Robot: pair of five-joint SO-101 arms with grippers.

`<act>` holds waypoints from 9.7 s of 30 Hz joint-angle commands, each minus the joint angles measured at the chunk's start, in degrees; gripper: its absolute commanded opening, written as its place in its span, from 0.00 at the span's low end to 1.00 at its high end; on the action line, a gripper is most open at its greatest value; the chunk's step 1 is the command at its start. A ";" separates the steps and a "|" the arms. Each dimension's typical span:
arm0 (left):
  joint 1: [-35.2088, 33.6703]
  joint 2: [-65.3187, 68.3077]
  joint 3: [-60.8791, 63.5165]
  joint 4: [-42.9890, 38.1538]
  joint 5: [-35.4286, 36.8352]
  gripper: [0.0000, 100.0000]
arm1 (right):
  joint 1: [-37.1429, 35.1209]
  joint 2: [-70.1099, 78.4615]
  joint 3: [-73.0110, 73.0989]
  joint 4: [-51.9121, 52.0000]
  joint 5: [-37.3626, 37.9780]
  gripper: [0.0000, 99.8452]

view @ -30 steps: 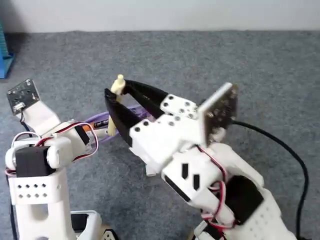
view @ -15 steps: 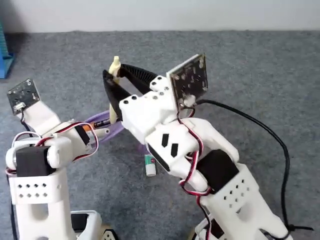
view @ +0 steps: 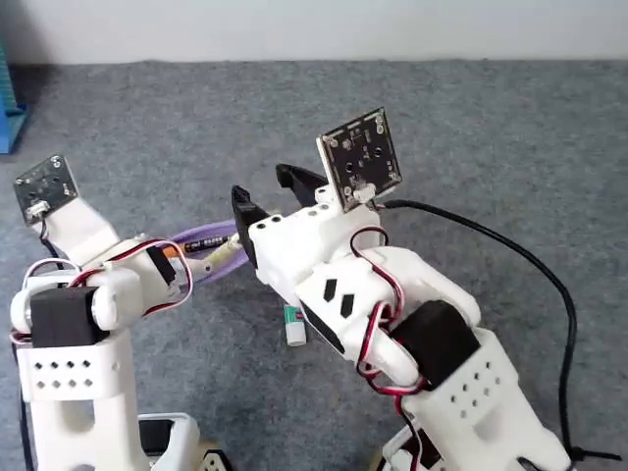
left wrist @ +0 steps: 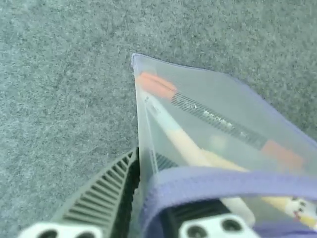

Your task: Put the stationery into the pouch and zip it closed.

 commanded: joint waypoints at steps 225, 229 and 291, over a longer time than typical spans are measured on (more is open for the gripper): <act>-7.56 -0.70 -0.04 1.58 1.76 0.01 | 28.35 33.71 23.38 2.42 17.76 0.23; -7.56 -0.70 -0.04 1.58 1.76 0.01 | 28.62 33.80 23.38 2.77 21.19 0.23; -7.47 -0.18 0.40 1.41 1.76 0.01 | -1.63 -3.74 15.47 -38.73 -6.51 0.01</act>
